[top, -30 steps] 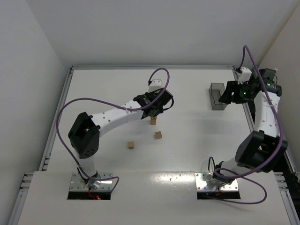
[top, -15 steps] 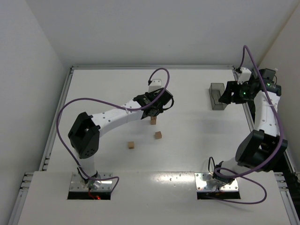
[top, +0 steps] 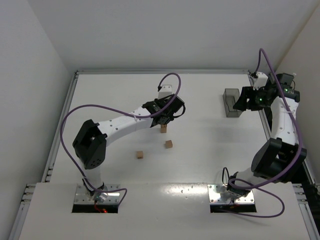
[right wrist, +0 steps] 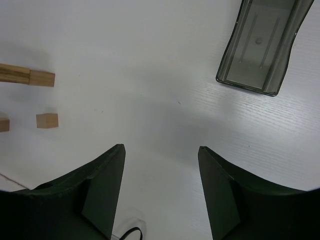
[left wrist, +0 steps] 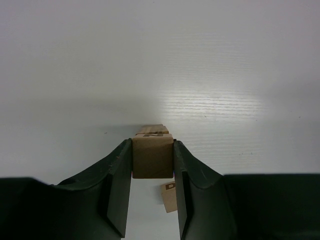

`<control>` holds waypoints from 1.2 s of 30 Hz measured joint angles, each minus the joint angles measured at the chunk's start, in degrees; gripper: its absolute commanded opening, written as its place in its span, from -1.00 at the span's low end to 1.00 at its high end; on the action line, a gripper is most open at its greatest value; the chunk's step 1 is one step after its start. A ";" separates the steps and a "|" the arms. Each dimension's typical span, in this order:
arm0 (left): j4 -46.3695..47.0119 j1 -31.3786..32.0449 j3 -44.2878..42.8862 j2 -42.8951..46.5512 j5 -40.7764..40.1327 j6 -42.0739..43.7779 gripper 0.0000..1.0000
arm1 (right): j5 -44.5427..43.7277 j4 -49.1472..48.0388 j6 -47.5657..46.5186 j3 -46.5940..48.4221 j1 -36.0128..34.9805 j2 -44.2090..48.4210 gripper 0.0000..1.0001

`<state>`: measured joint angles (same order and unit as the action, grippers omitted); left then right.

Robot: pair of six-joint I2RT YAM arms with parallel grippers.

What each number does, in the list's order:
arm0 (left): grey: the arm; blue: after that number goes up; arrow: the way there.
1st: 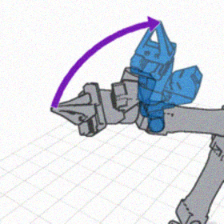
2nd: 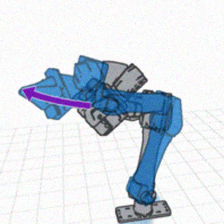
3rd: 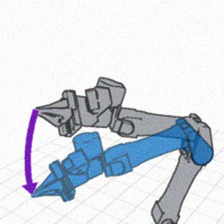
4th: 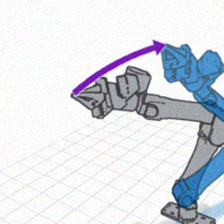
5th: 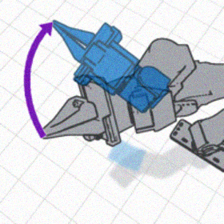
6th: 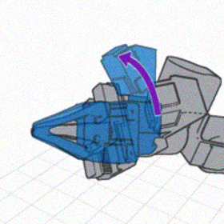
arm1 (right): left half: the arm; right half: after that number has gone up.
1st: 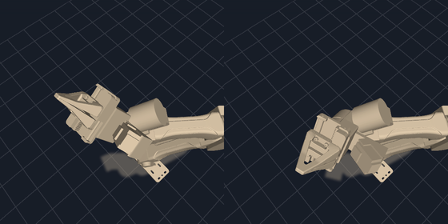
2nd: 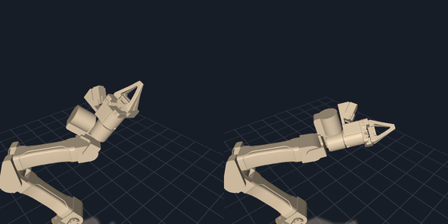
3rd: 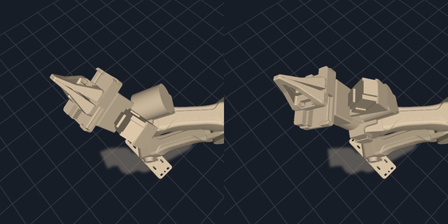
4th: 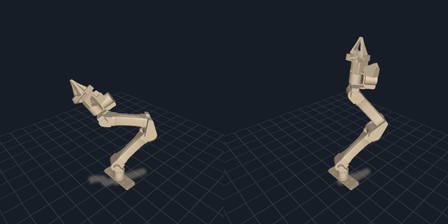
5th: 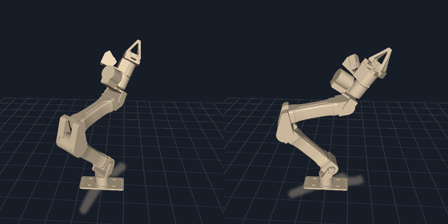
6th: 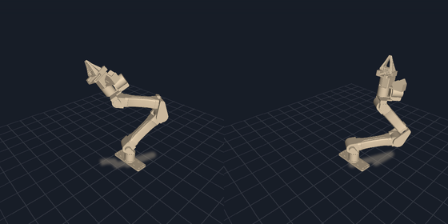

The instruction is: Build the wood block tower

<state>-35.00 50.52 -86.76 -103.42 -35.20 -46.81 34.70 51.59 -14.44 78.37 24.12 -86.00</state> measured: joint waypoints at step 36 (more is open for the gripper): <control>6.03 5.66 6.73 17.70 15.72 28.68 0.87 | 3.63 3.89 -8.48 0.15 -3.02 0.00 0.15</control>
<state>-28.97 56.18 -80.03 -85.71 -19.49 -18.13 38.33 55.48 -22.92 78.52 21.10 -86.00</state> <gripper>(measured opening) 0.944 0.569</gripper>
